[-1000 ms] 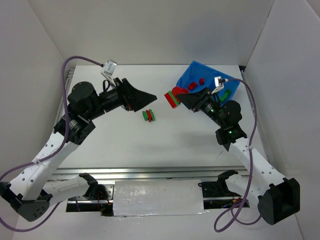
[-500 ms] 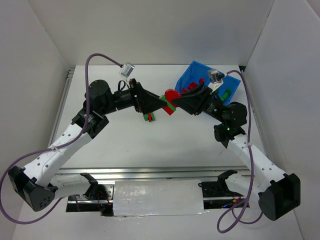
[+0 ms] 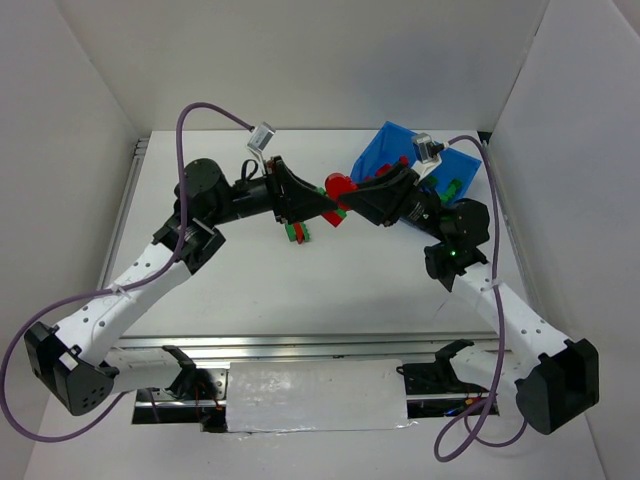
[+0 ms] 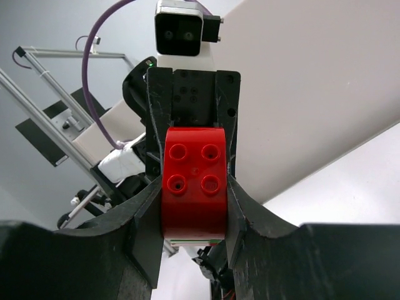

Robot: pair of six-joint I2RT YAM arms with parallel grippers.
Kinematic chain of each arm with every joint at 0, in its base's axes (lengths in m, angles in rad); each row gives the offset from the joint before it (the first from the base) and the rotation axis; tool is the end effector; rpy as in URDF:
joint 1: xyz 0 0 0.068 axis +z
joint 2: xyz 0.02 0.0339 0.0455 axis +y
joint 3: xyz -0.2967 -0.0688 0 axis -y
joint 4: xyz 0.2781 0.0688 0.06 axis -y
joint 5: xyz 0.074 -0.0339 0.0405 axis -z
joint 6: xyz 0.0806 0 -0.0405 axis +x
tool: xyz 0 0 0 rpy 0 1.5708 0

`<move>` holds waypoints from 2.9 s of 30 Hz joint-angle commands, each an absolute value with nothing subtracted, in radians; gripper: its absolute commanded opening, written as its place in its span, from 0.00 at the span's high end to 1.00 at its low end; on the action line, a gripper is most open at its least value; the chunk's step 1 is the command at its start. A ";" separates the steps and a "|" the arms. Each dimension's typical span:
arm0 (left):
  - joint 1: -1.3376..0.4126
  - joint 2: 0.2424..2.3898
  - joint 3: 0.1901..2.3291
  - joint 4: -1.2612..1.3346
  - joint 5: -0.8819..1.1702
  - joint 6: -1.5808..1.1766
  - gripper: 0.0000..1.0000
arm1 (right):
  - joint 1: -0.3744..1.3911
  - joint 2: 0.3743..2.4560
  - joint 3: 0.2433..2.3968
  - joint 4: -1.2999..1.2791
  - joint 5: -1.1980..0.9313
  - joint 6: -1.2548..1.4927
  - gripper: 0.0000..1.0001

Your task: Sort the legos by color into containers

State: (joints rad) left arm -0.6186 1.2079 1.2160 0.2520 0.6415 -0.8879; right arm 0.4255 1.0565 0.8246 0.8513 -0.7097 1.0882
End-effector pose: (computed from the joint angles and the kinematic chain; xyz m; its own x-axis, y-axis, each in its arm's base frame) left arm 0.2378 -0.2285 0.4888 -0.5937 -0.3403 -0.7292 0.7530 0.0846 -0.6525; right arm 0.2229 0.1587 0.4448 -0.4600 0.5292 -0.7130 -0.8380 0.0067 0.5457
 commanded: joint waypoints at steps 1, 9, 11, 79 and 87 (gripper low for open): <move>-0.634 1.209 1.241 0.273 0.698 -0.839 1.00 | 0.411 1.051 0.848 0.853 -0.672 1.066 1.00; -0.632 1.177 1.192 0.171 0.626 -0.769 1.00 | 0.269 1.066 0.897 0.706 -0.619 1.016 1.00; -0.632 1.177 1.192 0.152 0.618 -0.758 1.00 | 0.253 1.100 0.961 0.462 -0.585 0.862 1.00; -0.653 1.045 1.045 0.104 0.713 -0.017 1.00 | 0.721 1.137 1.220 -0.405 -0.581 1.152 0.54; -0.653 1.074 1.063 0.072 0.536 -0.096 0.01 | 0.729 1.126 1.230 -0.368 -0.594 1.164 0.92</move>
State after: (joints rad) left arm -0.6556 1.0523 1.0309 0.0265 0.6571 -0.0727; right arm 0.6933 1.1576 1.2221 -0.4507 -0.5182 1.1408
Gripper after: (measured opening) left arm 0.897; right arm 0.719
